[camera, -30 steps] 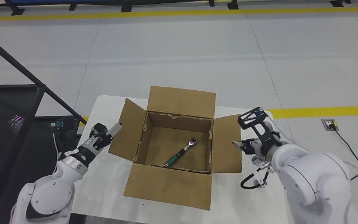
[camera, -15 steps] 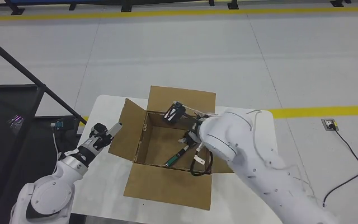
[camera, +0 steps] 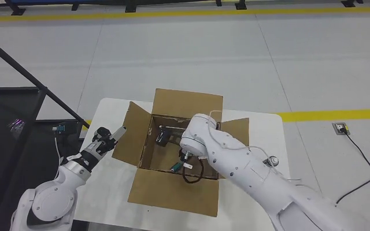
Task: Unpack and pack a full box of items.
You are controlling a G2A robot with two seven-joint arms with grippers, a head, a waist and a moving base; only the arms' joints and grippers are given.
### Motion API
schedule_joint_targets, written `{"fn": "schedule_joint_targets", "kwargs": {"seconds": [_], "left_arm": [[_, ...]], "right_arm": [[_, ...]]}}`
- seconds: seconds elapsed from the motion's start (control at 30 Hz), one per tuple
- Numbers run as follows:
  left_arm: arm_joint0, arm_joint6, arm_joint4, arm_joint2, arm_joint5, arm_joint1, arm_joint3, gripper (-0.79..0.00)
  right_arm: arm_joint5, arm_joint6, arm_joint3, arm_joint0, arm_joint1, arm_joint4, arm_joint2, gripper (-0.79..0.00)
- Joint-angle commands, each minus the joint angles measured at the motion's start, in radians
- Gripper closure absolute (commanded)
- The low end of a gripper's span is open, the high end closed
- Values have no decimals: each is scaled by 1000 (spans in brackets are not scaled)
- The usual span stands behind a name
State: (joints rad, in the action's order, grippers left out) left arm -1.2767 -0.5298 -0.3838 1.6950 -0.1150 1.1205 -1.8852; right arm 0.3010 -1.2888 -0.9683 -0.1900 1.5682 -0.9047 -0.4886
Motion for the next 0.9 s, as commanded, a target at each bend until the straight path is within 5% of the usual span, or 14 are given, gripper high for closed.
{"fn": "schedule_joint_targets", "kwargs": {"seconds": [0.0, 0.4, 0.87], "left_arm": [[0, 0, 0, 0, 0, 0, 0, -785], [0, 0, 0, 0, 0, 0, 0, -785], [0, 0, 0, 0, 0, 0, 0, -785]], "right_arm": [[-4, -1, 3, 1, 1, 1, -1, -785], [55, 68, -6, -16, 10, -78, 39, -785], [172, 252, 324, 40, 160, -229, 190, -785]]}}
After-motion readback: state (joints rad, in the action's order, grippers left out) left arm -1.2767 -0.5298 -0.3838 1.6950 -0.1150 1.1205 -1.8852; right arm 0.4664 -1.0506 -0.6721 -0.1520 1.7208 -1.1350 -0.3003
